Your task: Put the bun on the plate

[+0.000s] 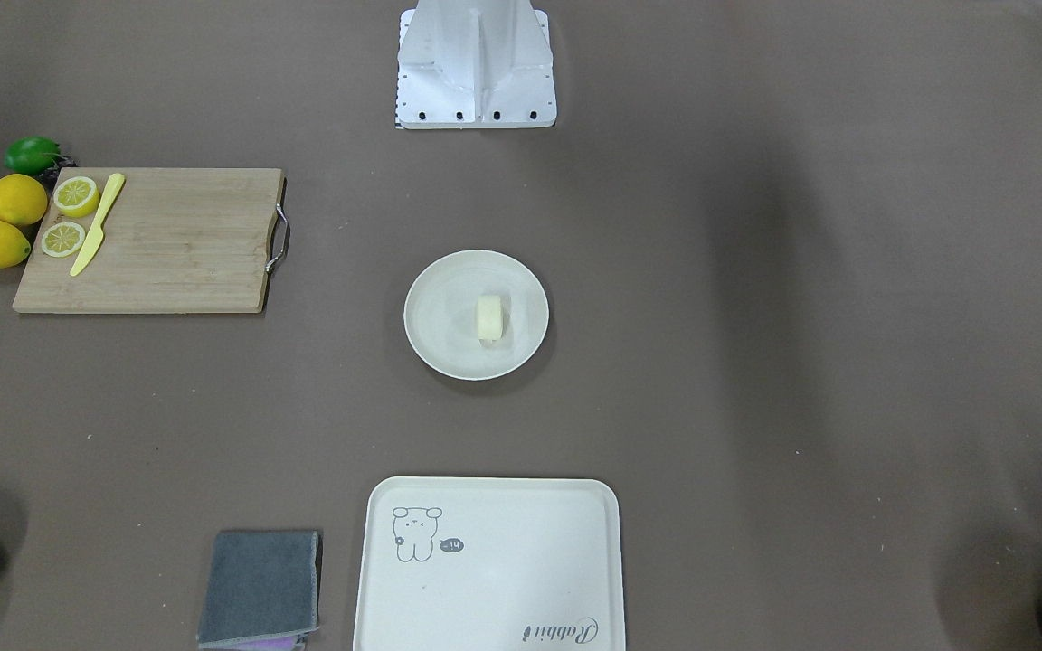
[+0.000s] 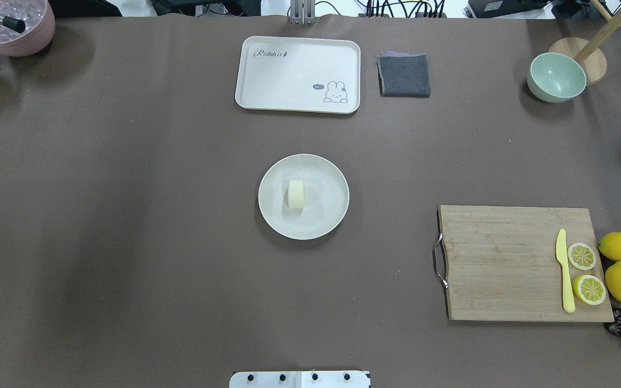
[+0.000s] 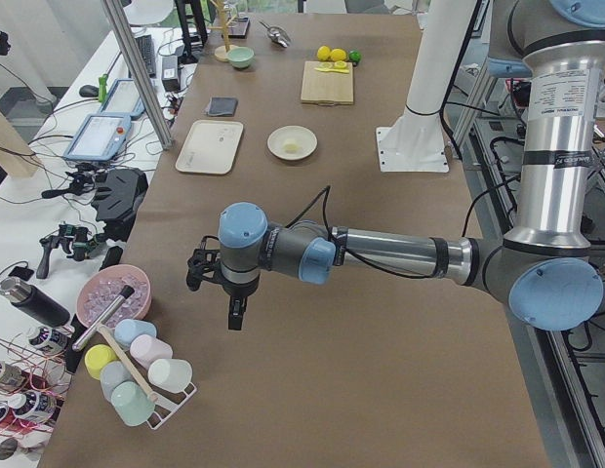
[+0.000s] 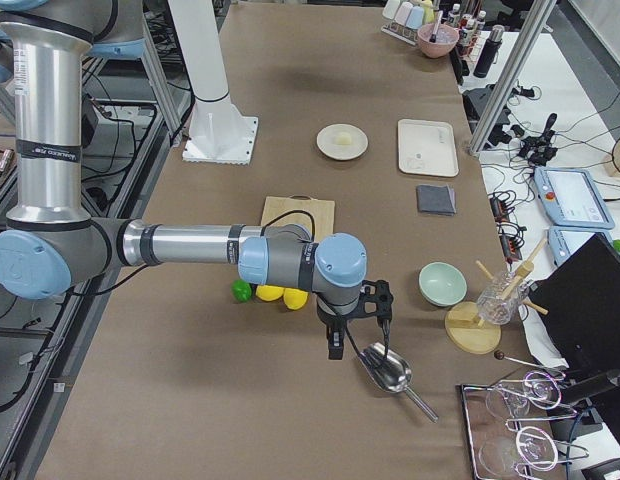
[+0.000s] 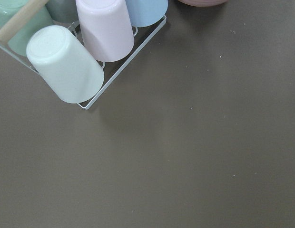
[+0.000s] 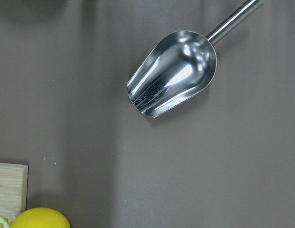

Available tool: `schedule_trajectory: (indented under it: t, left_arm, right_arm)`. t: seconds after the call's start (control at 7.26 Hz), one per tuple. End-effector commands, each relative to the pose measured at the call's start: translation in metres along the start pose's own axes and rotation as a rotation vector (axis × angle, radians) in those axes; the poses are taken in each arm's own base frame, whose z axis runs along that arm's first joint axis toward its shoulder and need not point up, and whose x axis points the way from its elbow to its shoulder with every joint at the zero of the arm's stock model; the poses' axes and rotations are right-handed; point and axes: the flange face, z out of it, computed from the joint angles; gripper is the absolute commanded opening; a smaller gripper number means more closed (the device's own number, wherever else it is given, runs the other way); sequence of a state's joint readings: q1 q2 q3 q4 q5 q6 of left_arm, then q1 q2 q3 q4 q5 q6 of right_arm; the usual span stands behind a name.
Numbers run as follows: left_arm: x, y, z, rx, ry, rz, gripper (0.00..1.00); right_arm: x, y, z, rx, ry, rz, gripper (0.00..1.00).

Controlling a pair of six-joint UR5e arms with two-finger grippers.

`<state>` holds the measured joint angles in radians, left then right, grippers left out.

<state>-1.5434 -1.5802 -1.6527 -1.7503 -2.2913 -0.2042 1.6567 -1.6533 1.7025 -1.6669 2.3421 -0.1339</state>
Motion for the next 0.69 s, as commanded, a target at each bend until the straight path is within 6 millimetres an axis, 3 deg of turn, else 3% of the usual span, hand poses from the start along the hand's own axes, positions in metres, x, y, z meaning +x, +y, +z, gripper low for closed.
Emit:
schedule_trajectory:
  t: [0.0, 0.55]
  left_arm:
    - [-0.0036, -0.0036, -0.0004, 0.011, -0.046, -0.001, 0.98]
    - [-0.0014, -0.0059, -0.0012, 0.014, -0.045, 0.003, 0.98]
  right_arm:
    - [0.0004, 0.0003, 0.0006, -0.001, -0.002, 0.002, 1.00]
    - [-0.0001, -0.0005, 0.0006, 0.000, -0.008, 0.003, 1.00]
